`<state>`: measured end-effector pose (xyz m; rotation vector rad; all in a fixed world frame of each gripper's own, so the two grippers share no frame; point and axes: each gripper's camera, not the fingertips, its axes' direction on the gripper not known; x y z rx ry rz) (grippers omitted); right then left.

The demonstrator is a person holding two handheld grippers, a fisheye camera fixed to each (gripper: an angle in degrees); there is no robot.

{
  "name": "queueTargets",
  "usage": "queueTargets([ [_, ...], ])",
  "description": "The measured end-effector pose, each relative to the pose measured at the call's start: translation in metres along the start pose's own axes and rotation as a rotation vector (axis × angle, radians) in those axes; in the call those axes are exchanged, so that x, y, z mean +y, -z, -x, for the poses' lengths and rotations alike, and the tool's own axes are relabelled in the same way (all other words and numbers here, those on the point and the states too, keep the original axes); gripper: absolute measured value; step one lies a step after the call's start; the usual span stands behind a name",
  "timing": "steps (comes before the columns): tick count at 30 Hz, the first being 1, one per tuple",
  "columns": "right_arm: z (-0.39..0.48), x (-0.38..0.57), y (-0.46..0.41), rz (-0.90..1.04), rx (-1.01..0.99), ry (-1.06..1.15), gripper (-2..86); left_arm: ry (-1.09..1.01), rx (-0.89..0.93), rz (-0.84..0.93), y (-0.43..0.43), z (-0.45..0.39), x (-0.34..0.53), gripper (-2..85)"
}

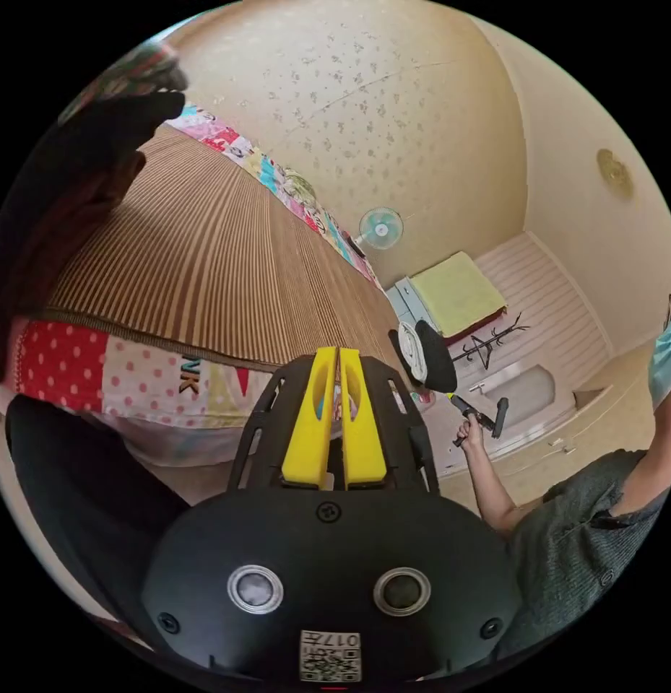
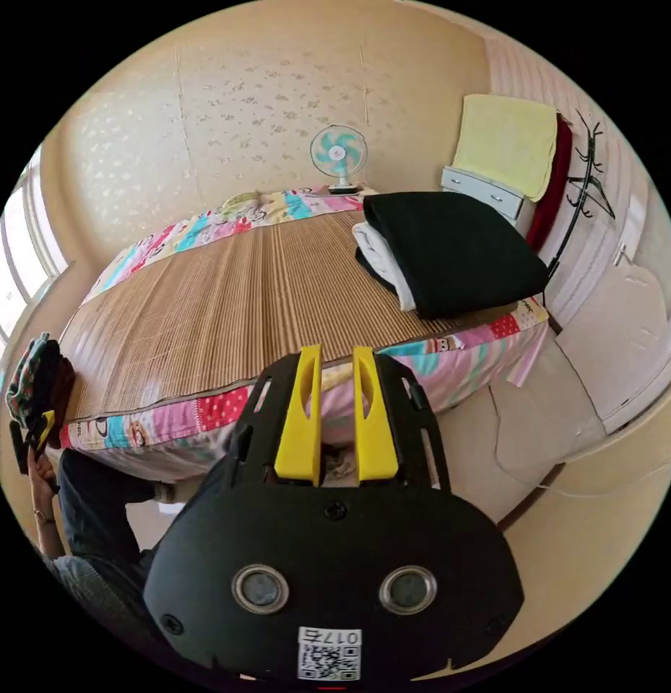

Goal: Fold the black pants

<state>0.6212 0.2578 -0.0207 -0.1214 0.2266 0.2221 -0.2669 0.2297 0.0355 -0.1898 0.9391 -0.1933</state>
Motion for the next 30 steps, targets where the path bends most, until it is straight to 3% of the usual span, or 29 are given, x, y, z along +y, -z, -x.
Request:
queueTargets([
  [2, -0.041, -0.016, -0.025, 0.017, -0.025, -0.12, 9.1, -0.038, -0.023, 0.016, 0.001, -0.014, -0.007, -0.6],
  [4, -0.097, -0.022, -0.059, 0.046, -0.175, -0.36, 10.2, -0.033, -0.043, 0.017, 0.004, -0.016, -0.008, -0.6],
  [6, -0.164, -0.005, -0.089, -0.087, -0.469, -0.682, 11.9, -0.008, -0.06, 0.007, 0.011, -0.013, -0.006, -0.6],
  [9, -0.212, 0.015, -0.109, -0.276, -0.663, -0.938, 13.2, 0.053, -0.085, -0.039, 0.03, -0.006, 0.004, -0.6],
  [16, -0.237, -0.041, -0.084, -0.338, -0.482, -0.887, 7.7, 0.124, -0.101, -0.114, 0.052, 0.0, 0.02, -0.9],
  [18, -0.214, -0.087, -0.046, -0.434, -0.465, -0.712, 4.3, 0.12, -0.074, -0.1, 0.048, -0.003, 0.019, -1.0],
  [22, -0.14, -0.193, 0.006, -0.438, -0.479, -0.377, 3.1, 0.105, 0.015, -0.071, 0.037, -0.016, 0.016, -1.0],
  [26, 0.028, -0.29, 0.053, -0.384, -0.414, 0.175, 2.7, 0.064, 0.05, -0.068, 0.035, -0.032, 0.013, -1.0],
  [30, 0.21, -0.286, 0.049, -0.264, -0.549, 0.643, 2.6, 0.062, 0.058, -0.125, 0.047, -0.035, 0.019, -1.0],
])
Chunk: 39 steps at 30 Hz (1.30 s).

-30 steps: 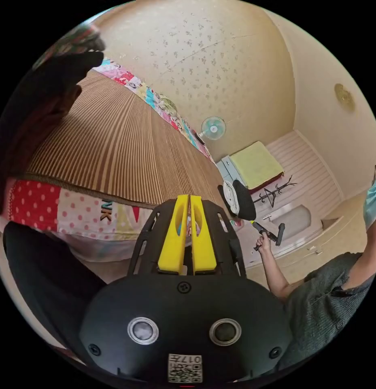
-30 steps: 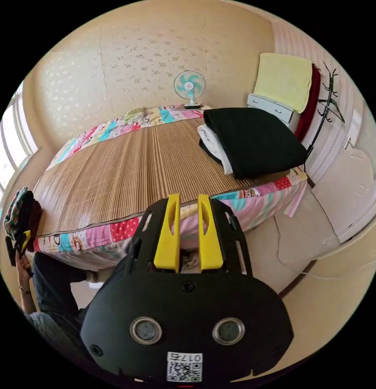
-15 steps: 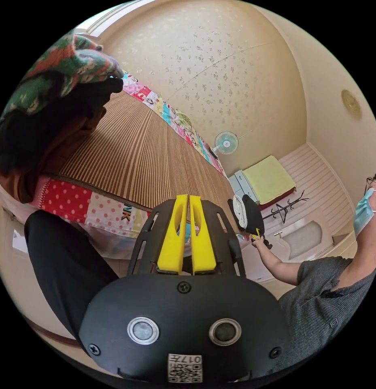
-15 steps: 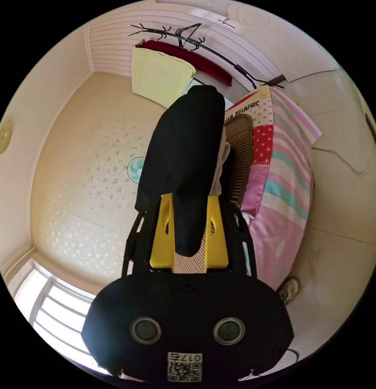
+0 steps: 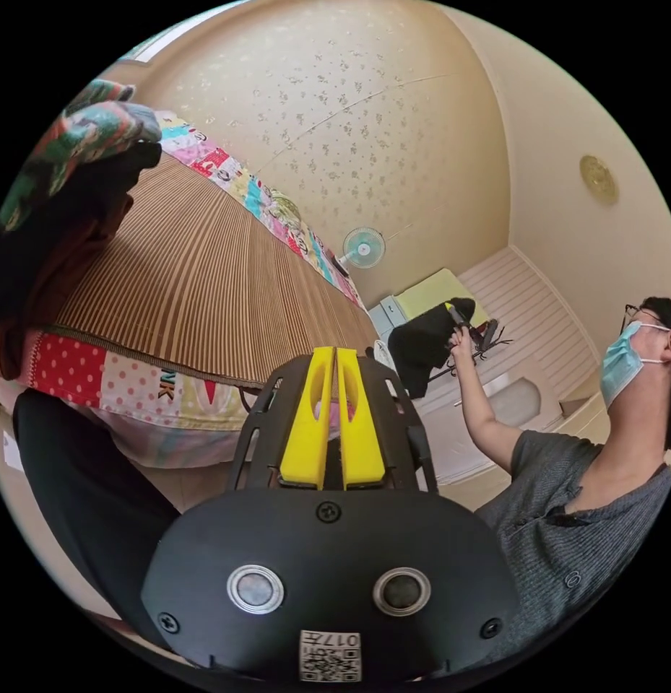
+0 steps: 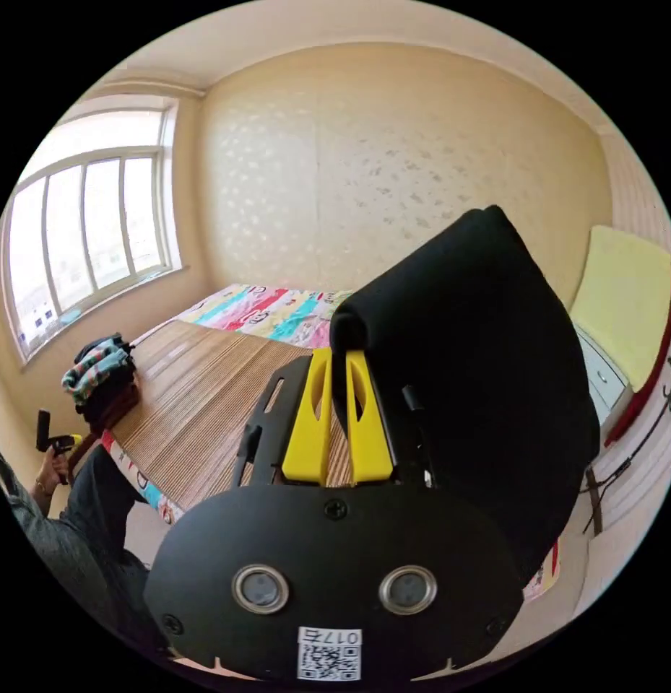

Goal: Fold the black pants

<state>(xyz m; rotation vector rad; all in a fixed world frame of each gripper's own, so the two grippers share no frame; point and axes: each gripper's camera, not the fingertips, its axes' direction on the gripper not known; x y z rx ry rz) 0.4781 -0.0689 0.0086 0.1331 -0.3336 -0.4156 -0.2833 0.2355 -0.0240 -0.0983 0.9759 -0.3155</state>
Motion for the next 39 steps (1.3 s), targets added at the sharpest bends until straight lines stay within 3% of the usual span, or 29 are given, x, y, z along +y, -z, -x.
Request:
queueTargets([
  [6, 0.191, 0.043, -0.152, 0.302, -0.397, 0.249, 2.8, 0.052, -0.026, -0.045, 0.027, 0.015, 0.013, -1.0],
  [9, 0.247, 0.098, -0.199, 0.372, -0.552, 0.208, 2.8, 0.067, -0.062, -0.076, 0.044, 0.021, 0.018, -1.0],
  [13, 0.293, 0.159, -0.221, 0.441, -0.624, 0.178, 3.0, 0.074, -0.104, -0.082, 0.049, 0.03, 0.017, -1.0],
  [16, 0.314, 0.192, -0.211, 0.482, -0.545, 0.173, 3.4, 0.07, -0.096, -0.059, 0.03, 0.037, 0.01, -1.0],
  [19, 0.253, 0.2, -0.182, 0.367, -0.564, -0.106, 2.2, 0.05, -0.014, -0.03, -0.005, 0.039, 0.0, -1.0],
  [21, 0.161, 0.214, -0.153, 0.2, -0.456, -0.391, 2.3, 0.02, 0.02, 0.007, -0.033, 0.032, -0.008, -1.0],
  [24, 0.042, 0.242, -0.147, 0.144, -0.289, -0.654, 5.7, -0.063, 0.073, 0.105, -0.086, 0.009, -0.016, -0.8],
  [29, -0.076, 0.279, -0.205, 0.298, -0.141, -0.897, 9.4, -0.178, 0.142, 0.304, -0.168, -0.035, -0.002, 1.1],
  [32, -0.109, 0.288, -0.221, 0.114, -0.268, -1.061, 10.1, -0.175, 0.13, 0.358, -0.191, -0.043, 0.01, 3.7],
  [35, -0.125, 0.289, -0.245, 0.168, -0.159, -1.114, 10.9, -0.161, 0.092, 0.378, -0.202, -0.04, 0.019, 4.3],
  [39, -0.123, 0.285, -0.272, 0.09, -0.354, -1.102, 10.6, -0.123, 0.072, 0.393, -0.212, -0.026, 0.019, 5.0],
])
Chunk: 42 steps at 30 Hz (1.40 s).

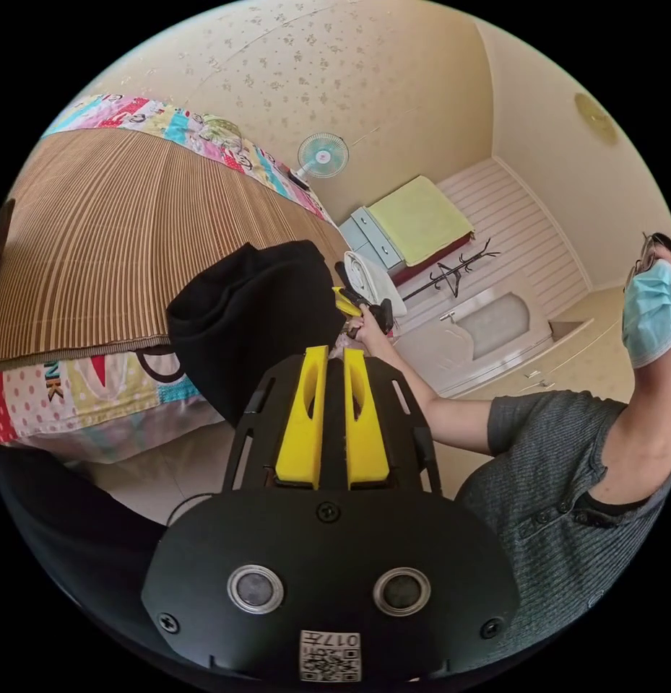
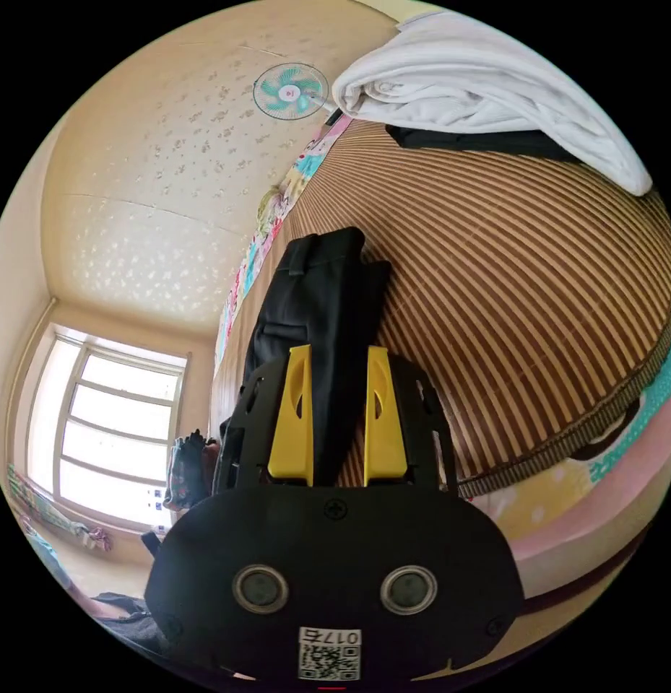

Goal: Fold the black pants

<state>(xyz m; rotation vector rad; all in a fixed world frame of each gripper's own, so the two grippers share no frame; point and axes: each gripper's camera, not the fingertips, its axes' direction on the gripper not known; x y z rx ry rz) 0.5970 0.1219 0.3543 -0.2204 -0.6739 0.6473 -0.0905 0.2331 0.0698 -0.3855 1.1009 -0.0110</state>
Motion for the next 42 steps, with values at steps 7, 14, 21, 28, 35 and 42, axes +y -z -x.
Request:
queueTargets([
  [7, 0.135, 0.049, 0.008, -0.014, -0.085, 0.455, 4.1, -0.065, -0.002, 0.028, -0.025, 0.003, -0.038, 6.5],
  [14, 0.318, 0.207, -0.053, 0.151, 0.066, 1.036, 3.2, -0.104, -0.089, -0.107, -0.042, 0.011, -0.079, 13.6],
  [21, 0.308, 0.286, -0.117, 0.386, -0.13, 0.942, 2.2, 0.273, -0.049, -0.193, -0.045, 0.108, -0.062, 17.6],
  [28, 0.324, 0.293, -0.097, 0.273, -0.077, 0.988, 2.9, 0.286, 0.047, -0.189, -0.032, 0.158, -0.047, 10.7],
  [35, 0.358, 0.321, -0.12, 0.413, 0.203, 1.268, 9.5, 0.277, 0.088, -0.202, -0.019, 0.166, -0.054, 11.1],
  [42, 0.384, 0.366, -0.142, 0.322, 0.446, 1.308, 8.0, 0.257, 0.088, -0.202, -0.013, 0.165, -0.053, 15.2],
])
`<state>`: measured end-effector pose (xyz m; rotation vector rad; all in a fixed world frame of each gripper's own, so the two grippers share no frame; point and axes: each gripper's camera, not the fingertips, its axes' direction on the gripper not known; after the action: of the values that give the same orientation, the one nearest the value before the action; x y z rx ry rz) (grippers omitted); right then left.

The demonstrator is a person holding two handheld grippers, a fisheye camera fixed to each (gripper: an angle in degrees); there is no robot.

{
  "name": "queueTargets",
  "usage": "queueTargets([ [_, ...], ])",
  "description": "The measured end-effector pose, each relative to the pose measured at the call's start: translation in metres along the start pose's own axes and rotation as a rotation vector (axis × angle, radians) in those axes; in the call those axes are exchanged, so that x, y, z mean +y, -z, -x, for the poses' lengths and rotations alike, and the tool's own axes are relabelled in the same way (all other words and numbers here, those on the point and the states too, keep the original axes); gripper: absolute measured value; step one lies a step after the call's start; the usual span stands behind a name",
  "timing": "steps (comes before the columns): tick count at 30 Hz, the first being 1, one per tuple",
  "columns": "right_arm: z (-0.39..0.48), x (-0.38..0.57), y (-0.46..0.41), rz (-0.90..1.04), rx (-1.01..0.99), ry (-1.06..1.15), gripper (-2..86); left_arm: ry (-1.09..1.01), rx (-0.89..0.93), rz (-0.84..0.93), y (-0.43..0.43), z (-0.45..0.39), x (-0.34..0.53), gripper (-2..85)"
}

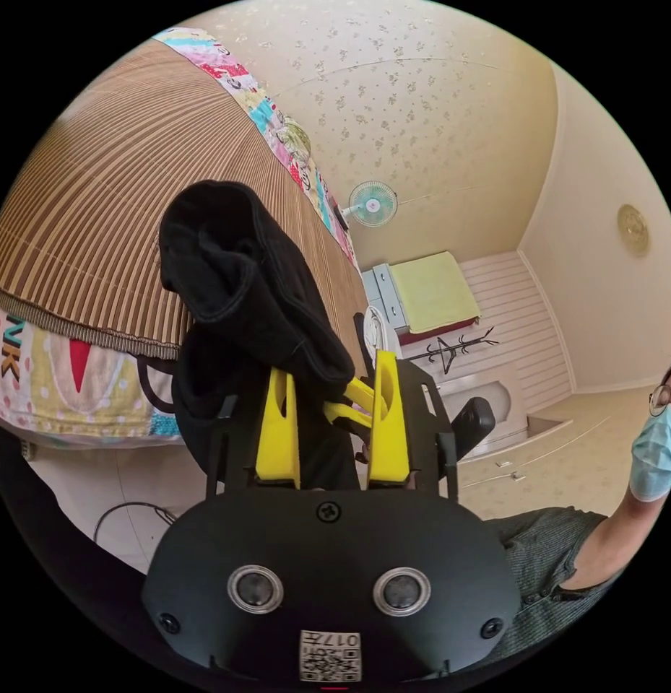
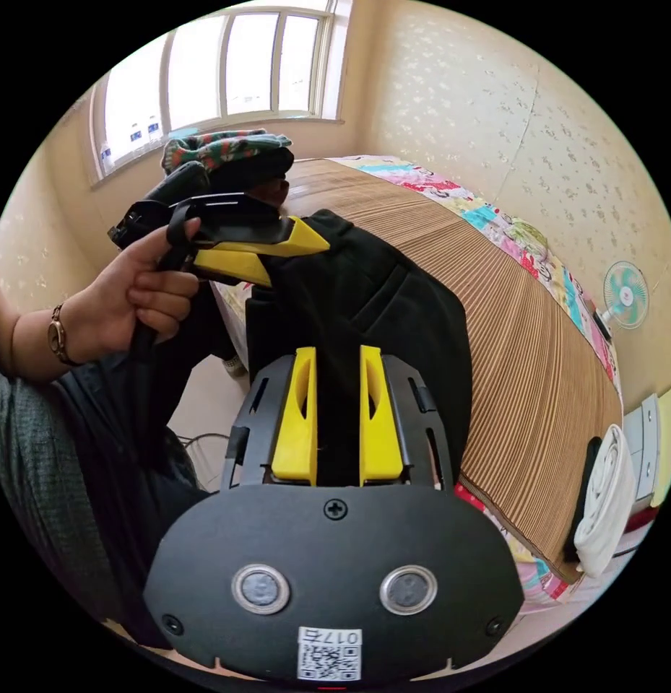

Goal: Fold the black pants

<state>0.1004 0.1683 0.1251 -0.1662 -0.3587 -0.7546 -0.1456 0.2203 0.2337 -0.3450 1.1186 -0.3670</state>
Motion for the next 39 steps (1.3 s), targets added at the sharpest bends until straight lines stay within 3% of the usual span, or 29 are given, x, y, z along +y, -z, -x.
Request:
queueTargets([
  [4, 0.018, -0.009, 0.009, -0.048, 0.085, 0.017, 5.6, -0.019, 0.016, 0.001, 0.007, -0.004, 0.001, 16.4],
  [7, 0.003, -0.021, 0.004, 0.017, 0.034, -0.058, 4.4, -0.01, -0.011, 0.022, 0.008, -0.005, 0.003, 17.1],
  [12, -0.066, -0.007, 0.084, -0.242, -0.062, -0.394, 3.5, -0.003, -0.046, 0.0, 0.023, -0.009, 0.013, 16.7],
  [18, -0.118, 0.012, 0.184, -0.447, 0.151, -0.719, 2.9, 0.025, -0.379, -0.029, 0.027, -0.023, 0.013, 4.6],
  [21, -0.14, 0.026, 0.249, -0.589, 0.12, -0.803, 2.7, -0.048, -0.32, -0.182, 0.087, -0.07, 0.006, 3.3],
  [23, -0.142, 0.031, 0.299, -0.698, 0.134, -0.804, 2.6, -0.172, -0.289, -0.385, 0.161, -0.137, 0.001, 2.9],
  [26, -0.124, 0.025, 0.39, -0.934, 0.151, -0.691, 2.5, -0.448, -0.185, -0.628, 0.252, -0.249, 0.004, 2.5],
  [29, -0.086, 0.002, 0.486, -1.095, 0.289, -0.579, 2.5, -0.663, -0.196, -0.806, 0.314, -0.364, 0.017, 2.3],
  [33, -0.035, -0.014, 0.614, -1.308, 0.468, -0.461, 2.5, -0.873, -0.099, -0.947, 0.37, -0.46, 0.034, 2.3],
  [36, -0.009, -0.023, 0.677, -1.404, 0.508, -0.371, 2.6, -0.939, -0.087, -1.037, 0.412, -0.527, 0.055, 2.7],
  [39, 0.01, -0.034, 0.713, -1.47, 0.581, -0.314, 2.6, -1.042, 0.039, -1.173, 0.453, -0.563, 0.086, 3.0],
])
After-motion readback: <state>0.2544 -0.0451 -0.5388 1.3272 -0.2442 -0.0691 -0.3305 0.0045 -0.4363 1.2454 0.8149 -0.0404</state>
